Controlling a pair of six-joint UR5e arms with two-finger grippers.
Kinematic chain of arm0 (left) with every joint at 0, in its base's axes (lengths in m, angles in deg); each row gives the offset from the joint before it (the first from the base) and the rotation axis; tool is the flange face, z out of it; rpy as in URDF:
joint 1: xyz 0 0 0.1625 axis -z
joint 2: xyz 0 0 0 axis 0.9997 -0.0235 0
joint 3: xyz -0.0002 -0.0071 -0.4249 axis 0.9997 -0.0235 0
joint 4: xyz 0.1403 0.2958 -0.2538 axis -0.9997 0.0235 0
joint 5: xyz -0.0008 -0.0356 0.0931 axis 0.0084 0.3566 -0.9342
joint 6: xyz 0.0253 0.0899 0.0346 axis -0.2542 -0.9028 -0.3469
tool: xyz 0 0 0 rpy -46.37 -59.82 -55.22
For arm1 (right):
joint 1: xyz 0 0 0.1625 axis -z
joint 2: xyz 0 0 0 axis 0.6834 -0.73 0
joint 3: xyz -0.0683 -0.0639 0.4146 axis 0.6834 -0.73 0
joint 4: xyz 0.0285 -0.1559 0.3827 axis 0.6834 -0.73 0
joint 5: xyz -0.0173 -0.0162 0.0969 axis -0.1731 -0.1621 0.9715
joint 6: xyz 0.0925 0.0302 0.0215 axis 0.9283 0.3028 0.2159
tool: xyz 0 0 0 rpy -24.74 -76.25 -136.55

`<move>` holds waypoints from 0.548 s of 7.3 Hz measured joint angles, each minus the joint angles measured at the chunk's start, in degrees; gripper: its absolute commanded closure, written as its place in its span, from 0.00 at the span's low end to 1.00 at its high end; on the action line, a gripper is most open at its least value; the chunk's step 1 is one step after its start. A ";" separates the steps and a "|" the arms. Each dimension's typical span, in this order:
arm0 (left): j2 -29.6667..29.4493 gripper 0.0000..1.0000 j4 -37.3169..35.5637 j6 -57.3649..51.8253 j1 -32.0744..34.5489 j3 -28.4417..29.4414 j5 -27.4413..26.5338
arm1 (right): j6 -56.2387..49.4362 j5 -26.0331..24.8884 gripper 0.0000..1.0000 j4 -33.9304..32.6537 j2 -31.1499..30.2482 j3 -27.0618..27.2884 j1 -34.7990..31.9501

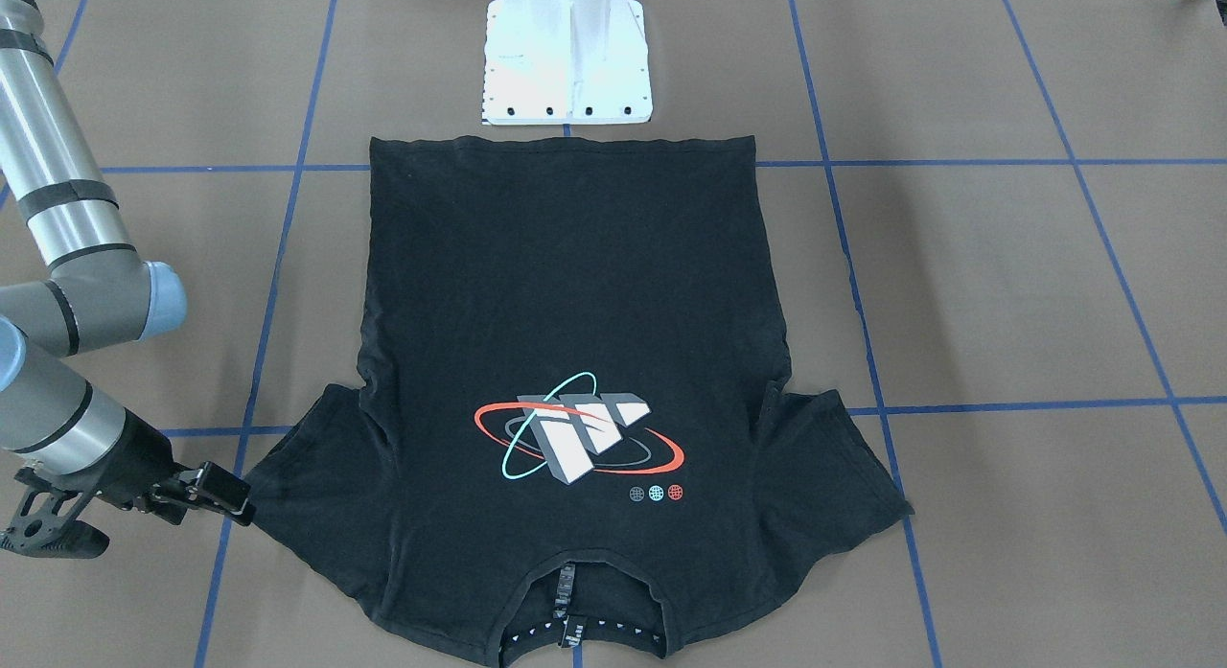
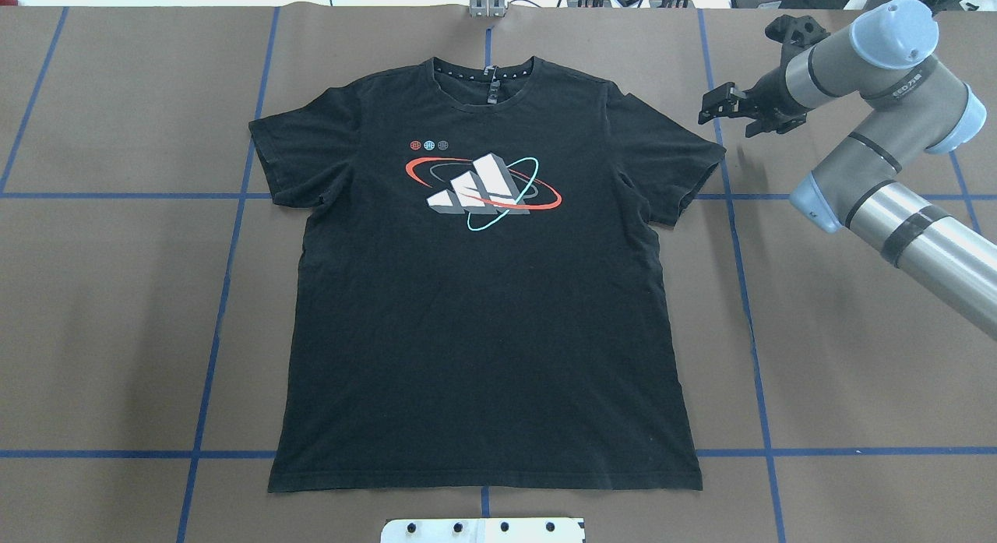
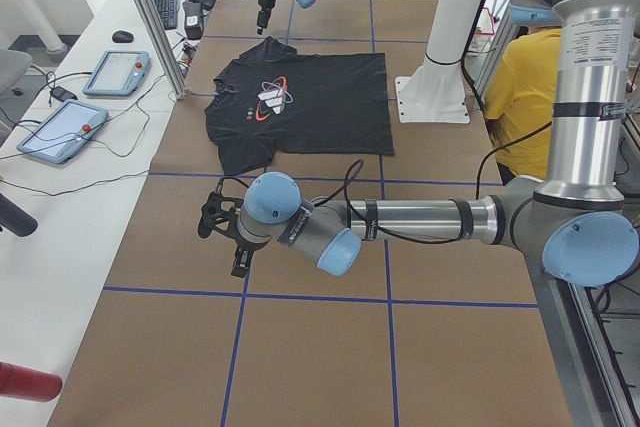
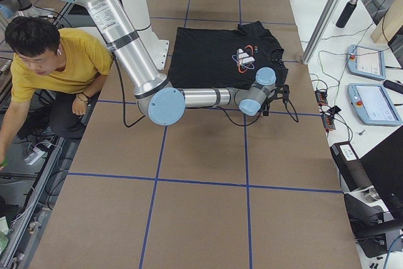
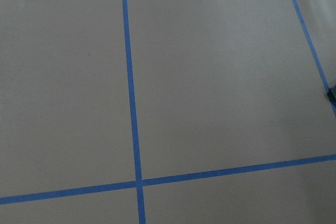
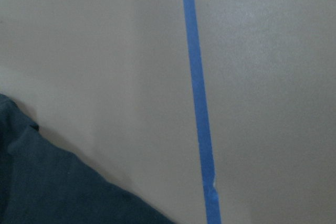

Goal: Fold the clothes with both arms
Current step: 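Move the right gripper toward the shirt's shoulder and collar area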

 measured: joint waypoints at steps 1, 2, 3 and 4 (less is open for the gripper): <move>0.00 0.00 0.21 0.04 0.02 -0.04 -0.10 | 0.17 -0.12 0.06 0.15 0.16 -0.76 0.89; 0.00 0.00 0.31 0.09 0.03 -0.05 -0.17 | 0.28 0.03 0.06 0.24 0.24 -1.15 1.30; 0.00 0.00 0.34 0.11 0.03 -0.04 -0.22 | 0.38 0.38 0.07 0.30 0.27 -1.15 1.40; 0.00 0.00 0.34 0.16 0.00 -0.02 -0.25 | 0.43 0.97 0.11 0.33 0.25 -1.10 1.36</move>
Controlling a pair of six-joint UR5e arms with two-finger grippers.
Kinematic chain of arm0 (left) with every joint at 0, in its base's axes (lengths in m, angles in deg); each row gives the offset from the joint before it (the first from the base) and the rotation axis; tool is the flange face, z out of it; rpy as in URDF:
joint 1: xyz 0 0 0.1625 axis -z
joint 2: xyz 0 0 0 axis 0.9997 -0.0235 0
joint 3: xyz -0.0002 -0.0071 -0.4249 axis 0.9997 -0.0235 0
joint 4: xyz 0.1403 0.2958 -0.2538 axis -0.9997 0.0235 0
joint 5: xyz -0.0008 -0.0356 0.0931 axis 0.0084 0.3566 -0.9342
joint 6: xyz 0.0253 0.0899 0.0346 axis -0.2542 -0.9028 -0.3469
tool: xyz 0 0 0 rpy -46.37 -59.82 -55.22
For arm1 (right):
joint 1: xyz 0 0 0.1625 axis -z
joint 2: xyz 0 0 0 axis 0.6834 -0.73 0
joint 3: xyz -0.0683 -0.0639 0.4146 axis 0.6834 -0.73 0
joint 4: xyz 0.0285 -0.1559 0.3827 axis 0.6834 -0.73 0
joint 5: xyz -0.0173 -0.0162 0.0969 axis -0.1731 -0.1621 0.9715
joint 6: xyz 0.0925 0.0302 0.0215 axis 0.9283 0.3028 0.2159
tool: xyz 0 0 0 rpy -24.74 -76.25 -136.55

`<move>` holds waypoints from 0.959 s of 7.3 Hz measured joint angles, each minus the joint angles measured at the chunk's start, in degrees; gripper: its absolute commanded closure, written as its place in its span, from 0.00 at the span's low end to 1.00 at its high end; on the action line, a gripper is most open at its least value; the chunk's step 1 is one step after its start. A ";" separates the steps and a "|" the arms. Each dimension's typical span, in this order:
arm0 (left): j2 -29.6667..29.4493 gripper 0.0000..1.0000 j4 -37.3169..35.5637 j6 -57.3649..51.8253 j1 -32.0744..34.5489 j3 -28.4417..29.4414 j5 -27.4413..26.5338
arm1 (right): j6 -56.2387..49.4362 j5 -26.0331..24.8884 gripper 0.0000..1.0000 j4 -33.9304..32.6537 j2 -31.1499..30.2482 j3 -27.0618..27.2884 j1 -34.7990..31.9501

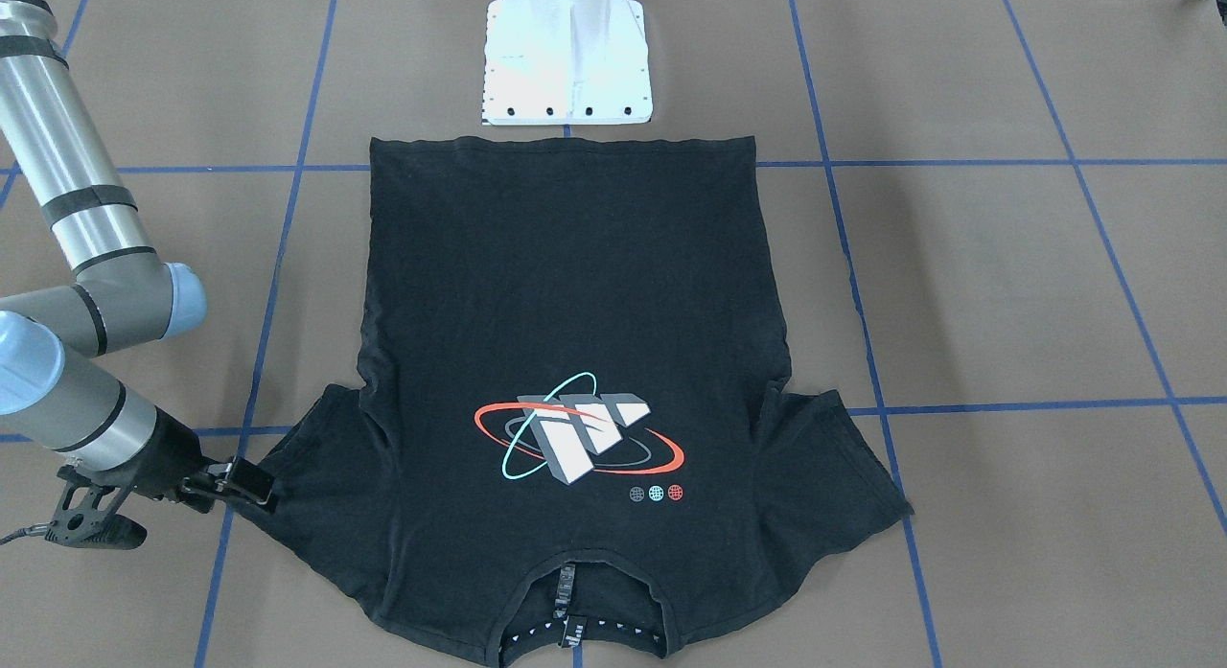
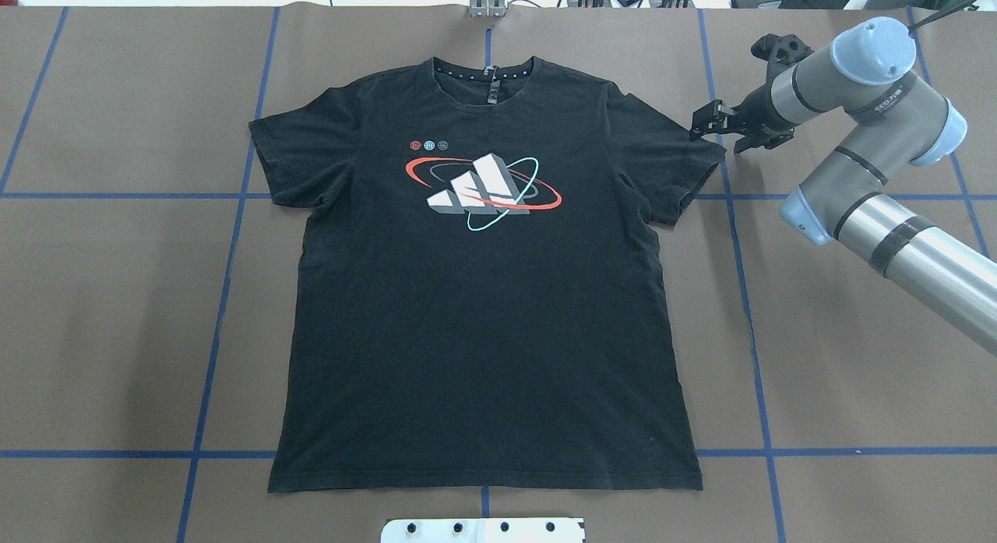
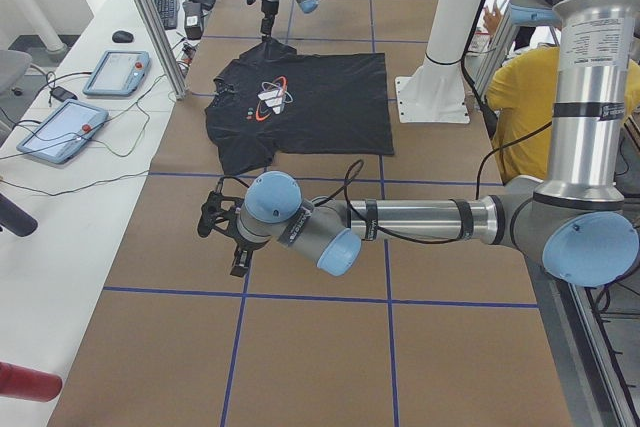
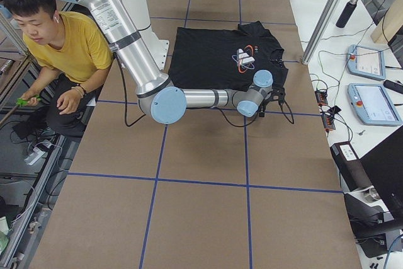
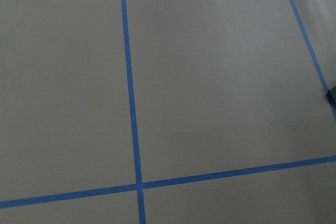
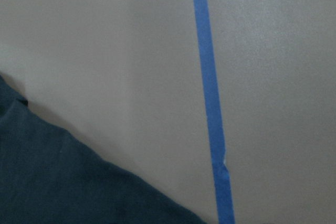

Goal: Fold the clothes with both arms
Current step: 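Move the right gripper toward the shirt's shoulder and collar area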

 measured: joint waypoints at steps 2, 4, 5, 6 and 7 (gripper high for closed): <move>0.00 0.00 -0.06 0.02 0.01 0.04 -0.01 | 0.08 1.39 0.60 0.02 -0.28 0.23 -0.10; 0.00 0.00 -0.06 0.09 -0.01 0.04 0.00 | 0.23 1.76 1.00 0.00 -0.46 0.56 -0.27; 0.00 0.00 -0.07 0.14 -0.01 0.00 0.04 | 0.72 2.11 1.00 -0.04 -0.64 1.16 -0.37; 0.00 0.00 -0.07 0.17 0.01 -0.07 0.05 | 1.72 2.60 1.00 -0.04 -1.16 2.14 -0.44; 0.00 0.00 -0.07 0.18 0.03 -0.12 0.01 | 2.64 2.88 1.00 -0.14 -2.05 3.95 -0.50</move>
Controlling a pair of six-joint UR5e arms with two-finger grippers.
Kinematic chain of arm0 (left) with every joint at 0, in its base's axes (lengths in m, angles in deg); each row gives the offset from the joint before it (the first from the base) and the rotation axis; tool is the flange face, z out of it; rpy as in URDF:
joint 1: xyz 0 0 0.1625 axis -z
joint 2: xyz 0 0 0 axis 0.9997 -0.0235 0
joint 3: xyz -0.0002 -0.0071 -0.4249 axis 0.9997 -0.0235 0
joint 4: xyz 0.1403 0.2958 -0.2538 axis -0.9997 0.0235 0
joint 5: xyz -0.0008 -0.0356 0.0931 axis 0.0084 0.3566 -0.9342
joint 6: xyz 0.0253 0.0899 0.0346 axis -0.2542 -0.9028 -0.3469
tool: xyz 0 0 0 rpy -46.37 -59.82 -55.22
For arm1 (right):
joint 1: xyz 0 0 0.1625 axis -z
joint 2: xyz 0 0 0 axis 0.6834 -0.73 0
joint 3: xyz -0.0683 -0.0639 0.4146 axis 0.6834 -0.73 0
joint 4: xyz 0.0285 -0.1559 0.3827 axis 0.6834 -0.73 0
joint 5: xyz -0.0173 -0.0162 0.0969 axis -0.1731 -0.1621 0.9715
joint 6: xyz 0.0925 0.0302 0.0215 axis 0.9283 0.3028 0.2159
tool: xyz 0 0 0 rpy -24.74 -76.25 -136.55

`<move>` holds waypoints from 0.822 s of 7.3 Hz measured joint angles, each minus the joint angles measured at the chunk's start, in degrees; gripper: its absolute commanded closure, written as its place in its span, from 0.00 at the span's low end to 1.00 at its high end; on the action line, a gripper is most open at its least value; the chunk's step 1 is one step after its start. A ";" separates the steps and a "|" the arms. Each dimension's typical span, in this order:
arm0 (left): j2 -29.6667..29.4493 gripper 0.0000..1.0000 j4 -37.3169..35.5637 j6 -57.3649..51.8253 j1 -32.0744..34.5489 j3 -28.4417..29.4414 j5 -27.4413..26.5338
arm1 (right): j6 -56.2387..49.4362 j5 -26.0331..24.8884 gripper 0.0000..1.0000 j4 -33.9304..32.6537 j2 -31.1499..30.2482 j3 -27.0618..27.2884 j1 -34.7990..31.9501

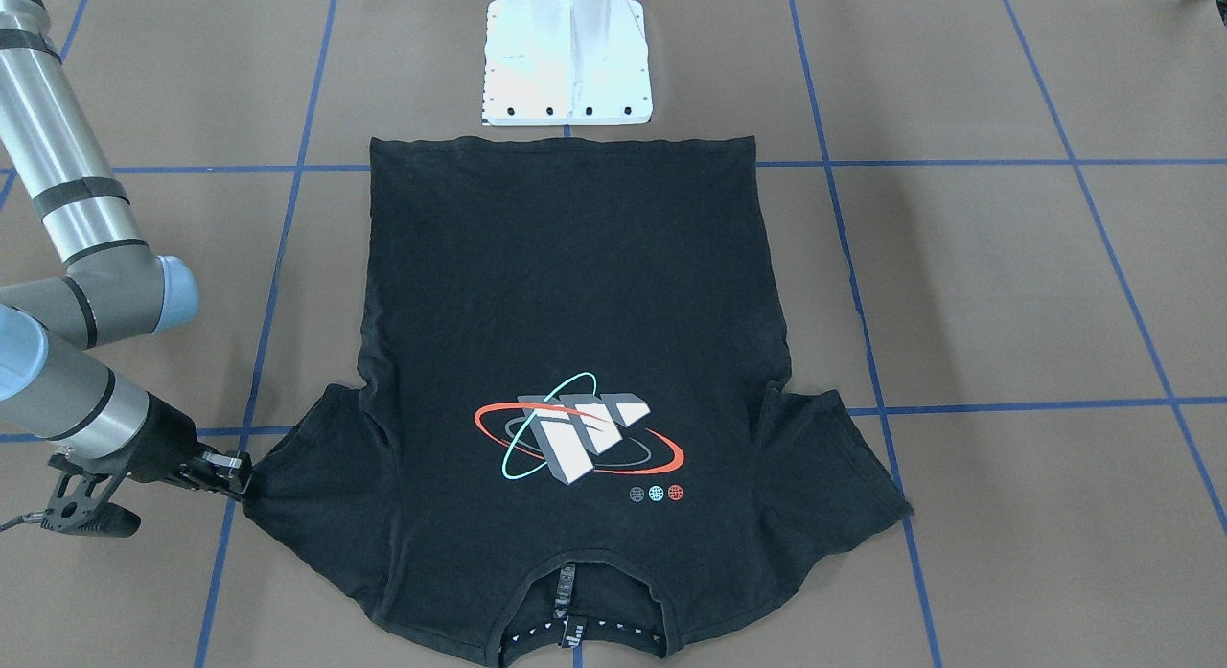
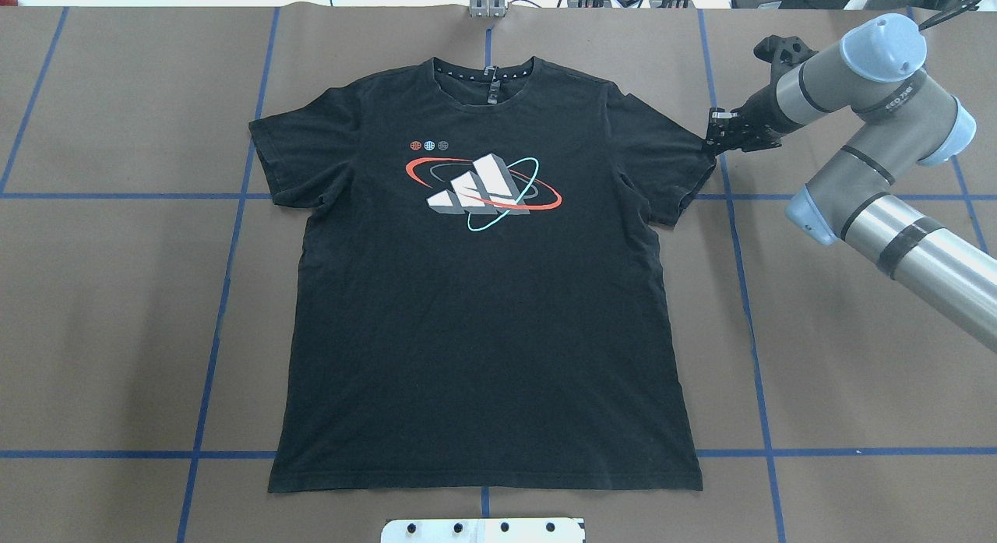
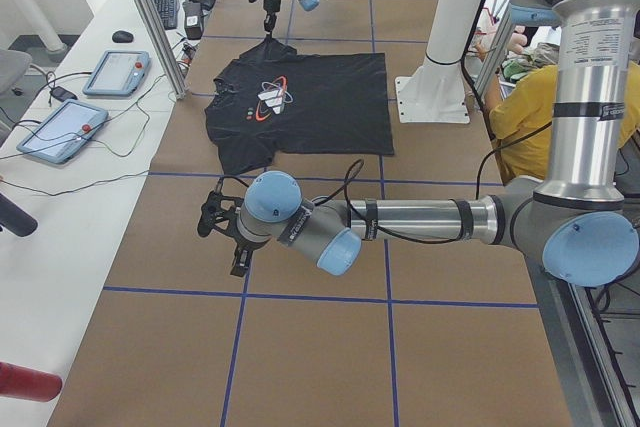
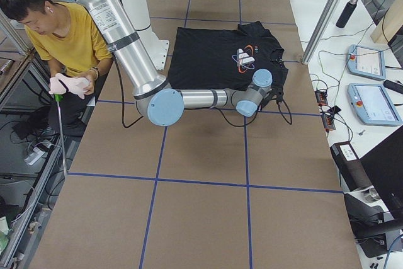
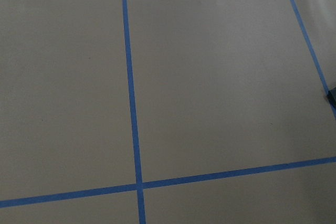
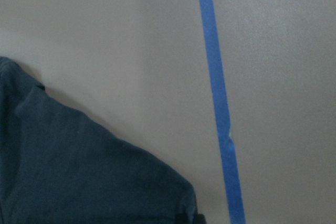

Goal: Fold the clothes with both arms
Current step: 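Move the right gripper toward the shirt's shoulder and collar area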

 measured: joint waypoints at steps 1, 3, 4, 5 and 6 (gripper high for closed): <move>0.00 0.00 0.00 0.00 0.00 -0.05 0.08 | 1.07 0.07 1.00 -0.39 -0.74 2.60 -0.02; -0.05 0.00 0.05 -0.07 -0.16 -0.12 0.42 | 7.10 -0.67 1.00 -2.04 0.47 7.32 1.03; -0.07 0.00 0.08 -0.13 -0.29 -0.11 0.47 | 10.40 -2.30 1.00 -4.74 3.69 8.23 2.88; -0.08 0.00 0.08 -0.18 -0.36 -0.10 0.49 | 12.53 -5.47 1.00 -9.64 8.21 8.19 5.49; -0.08 0.00 0.17 -0.22 -0.39 -0.11 0.50 | 13.40 -8.91 1.00 -14.86 12.80 7.12 7.66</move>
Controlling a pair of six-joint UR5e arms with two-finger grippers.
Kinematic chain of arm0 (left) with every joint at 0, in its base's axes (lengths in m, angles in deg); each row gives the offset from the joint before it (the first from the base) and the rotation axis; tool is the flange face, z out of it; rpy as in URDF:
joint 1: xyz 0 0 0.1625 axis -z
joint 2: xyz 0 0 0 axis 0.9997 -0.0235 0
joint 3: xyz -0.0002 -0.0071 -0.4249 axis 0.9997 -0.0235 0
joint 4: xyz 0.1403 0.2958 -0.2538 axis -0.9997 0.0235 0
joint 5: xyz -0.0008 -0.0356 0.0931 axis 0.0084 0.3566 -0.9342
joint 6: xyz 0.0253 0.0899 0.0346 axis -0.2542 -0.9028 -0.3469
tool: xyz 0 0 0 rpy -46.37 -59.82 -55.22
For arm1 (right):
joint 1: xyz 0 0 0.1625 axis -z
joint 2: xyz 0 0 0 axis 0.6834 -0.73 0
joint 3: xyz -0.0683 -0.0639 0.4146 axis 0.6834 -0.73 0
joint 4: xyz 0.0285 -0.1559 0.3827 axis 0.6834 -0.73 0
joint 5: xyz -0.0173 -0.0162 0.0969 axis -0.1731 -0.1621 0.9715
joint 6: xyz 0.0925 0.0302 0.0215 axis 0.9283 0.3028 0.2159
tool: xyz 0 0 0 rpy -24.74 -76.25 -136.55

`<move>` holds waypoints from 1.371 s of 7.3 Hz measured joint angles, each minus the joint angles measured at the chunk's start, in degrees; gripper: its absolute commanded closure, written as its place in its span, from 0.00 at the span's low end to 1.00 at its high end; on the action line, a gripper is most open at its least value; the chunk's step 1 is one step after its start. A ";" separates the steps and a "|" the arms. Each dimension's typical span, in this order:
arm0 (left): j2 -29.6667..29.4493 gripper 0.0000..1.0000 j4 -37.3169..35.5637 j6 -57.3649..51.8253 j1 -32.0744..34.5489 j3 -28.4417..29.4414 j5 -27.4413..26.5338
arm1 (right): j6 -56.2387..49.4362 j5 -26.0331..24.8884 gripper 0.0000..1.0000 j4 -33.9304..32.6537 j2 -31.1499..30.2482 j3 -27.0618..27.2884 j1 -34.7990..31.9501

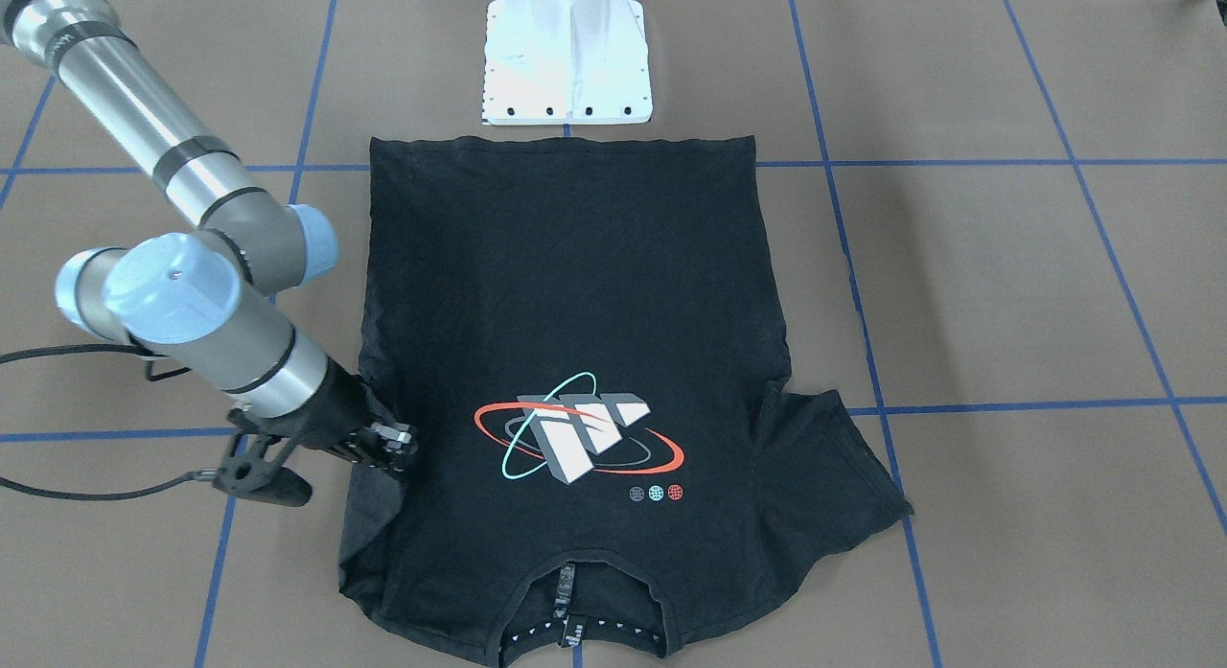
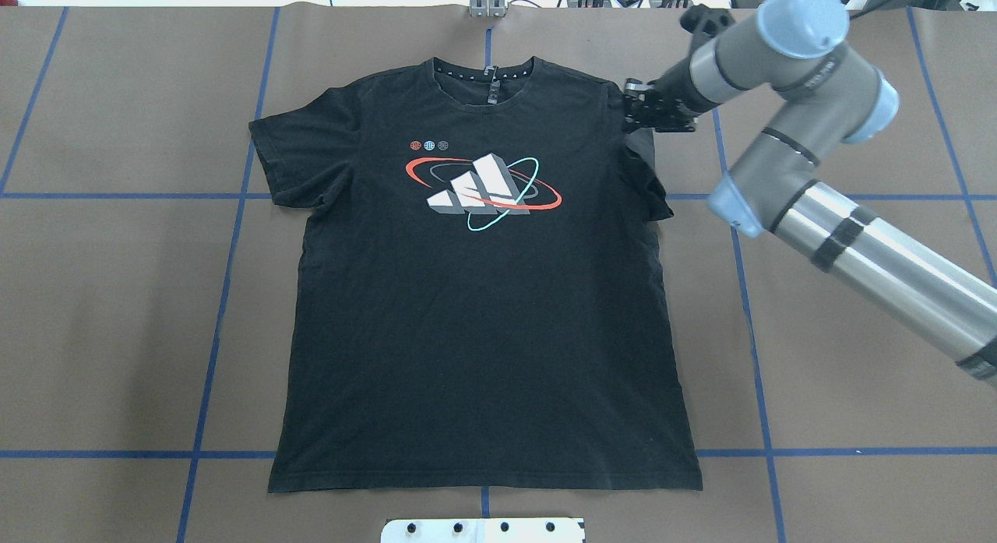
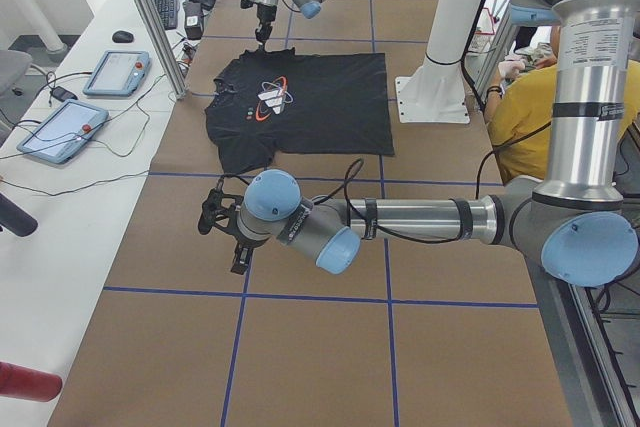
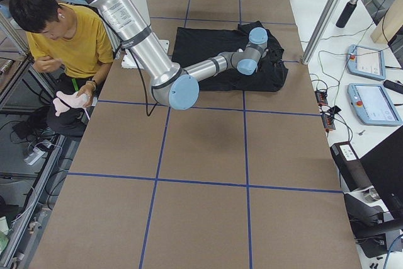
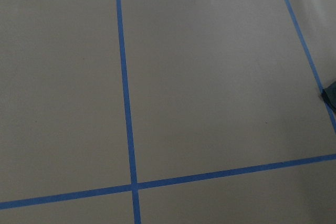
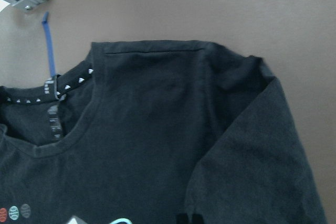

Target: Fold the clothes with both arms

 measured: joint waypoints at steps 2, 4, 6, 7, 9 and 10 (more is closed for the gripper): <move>0.00 0.00 0.22 0.02 -0.02 -0.02 0.00 | 0.12 -2.74 0.66 -4.10 5.23 -4.36 1.46; -0.15 0.00 1.08 0.01 -0.46 0.11 0.06 | 0.08 -3.37 0.00 -4.59 7.08 -6.64 1.62; -2.19 0.02 4.54 1.25 -5.46 1.09 -0.25 | -0.18 -3.49 0.00 -4.53 7.52 -6.47 1.62; -6.41 0.02 5.37 4.93 -9.61 3.24 -0.56 | -0.15 -3.15 0.00 -4.60 7.34 -5.08 1.48; -16.60 0.02 6.10 10.72 -17.72 11.11 -0.76 | 0.29 -1.56 0.00 -5.07 3.49 2.20 1.15; -22.82 0.02 6.16 13.00 -21.55 16.92 -0.78 | 0.42 -1.05 0.00 -5.20 -1.01 8.44 1.11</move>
